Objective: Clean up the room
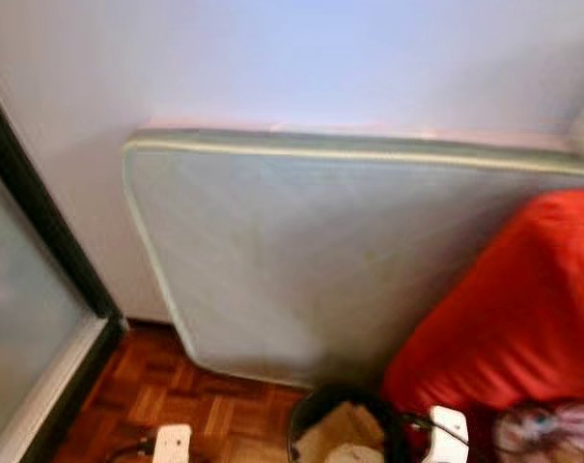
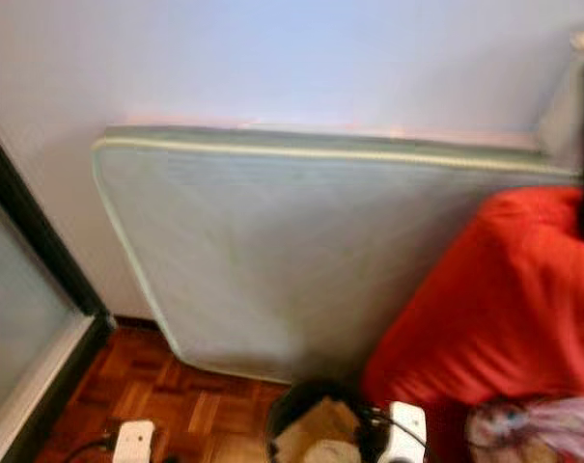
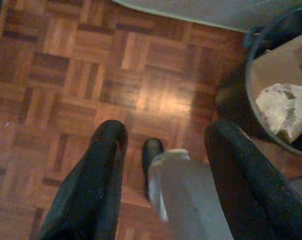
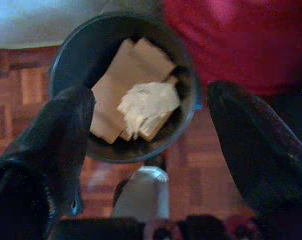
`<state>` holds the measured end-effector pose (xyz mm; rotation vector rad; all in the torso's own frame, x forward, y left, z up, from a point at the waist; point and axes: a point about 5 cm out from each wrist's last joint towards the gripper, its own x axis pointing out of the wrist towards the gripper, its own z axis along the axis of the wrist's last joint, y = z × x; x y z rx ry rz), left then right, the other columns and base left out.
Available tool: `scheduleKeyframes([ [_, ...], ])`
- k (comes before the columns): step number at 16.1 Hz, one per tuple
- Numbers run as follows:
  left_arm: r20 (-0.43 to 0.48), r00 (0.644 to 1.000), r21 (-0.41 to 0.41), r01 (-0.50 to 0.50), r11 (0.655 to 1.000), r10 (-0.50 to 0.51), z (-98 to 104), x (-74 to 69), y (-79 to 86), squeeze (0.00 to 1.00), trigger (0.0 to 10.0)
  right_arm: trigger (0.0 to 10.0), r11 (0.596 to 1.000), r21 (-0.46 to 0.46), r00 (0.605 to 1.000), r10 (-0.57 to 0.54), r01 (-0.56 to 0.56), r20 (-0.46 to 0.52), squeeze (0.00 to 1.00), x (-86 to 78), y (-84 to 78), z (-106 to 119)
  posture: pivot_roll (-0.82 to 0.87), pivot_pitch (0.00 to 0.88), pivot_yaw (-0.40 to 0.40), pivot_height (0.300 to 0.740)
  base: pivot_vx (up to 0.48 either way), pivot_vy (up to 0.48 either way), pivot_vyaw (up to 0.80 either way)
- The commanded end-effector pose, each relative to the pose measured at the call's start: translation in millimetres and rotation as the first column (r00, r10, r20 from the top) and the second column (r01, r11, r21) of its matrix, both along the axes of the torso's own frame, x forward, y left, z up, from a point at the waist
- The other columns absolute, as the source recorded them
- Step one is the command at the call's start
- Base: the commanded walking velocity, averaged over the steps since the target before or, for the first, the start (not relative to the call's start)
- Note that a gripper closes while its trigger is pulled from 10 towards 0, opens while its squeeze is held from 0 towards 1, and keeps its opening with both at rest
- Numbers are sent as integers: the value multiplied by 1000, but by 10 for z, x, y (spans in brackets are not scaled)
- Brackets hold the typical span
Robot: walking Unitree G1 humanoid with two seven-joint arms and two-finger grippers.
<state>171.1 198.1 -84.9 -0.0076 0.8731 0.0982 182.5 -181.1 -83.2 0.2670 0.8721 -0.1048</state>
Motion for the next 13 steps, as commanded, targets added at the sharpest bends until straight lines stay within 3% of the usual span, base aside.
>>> scheduleKeyframes([
  [1,2,1000,28,-14,1000,14,16,-11,119,0,10000,10000,1000,22,1000,16,-16,17,0,56,100,18,97,0,-49,740,0,0,0],
  [8,1,1000,27,-9,1000,9,16,-9,115,0,10000,10000,999,11,999,34,-34,17,0,59,100,20,98,0,-49,740,0,0,0],
  [11,2,1000,31,-7,999,7,18,-8,118,0,10000,10000,997,-6,997,71,-71,16,0,67,104,24,97,0,-50,740,0,-441,0],
  [13,1,1000,31,-13,999,13,17,-9,119,0,10000,10000,997,-9,996,83,-83,18,0,72,110,27,98,0,-50,740,0,0,400],
])
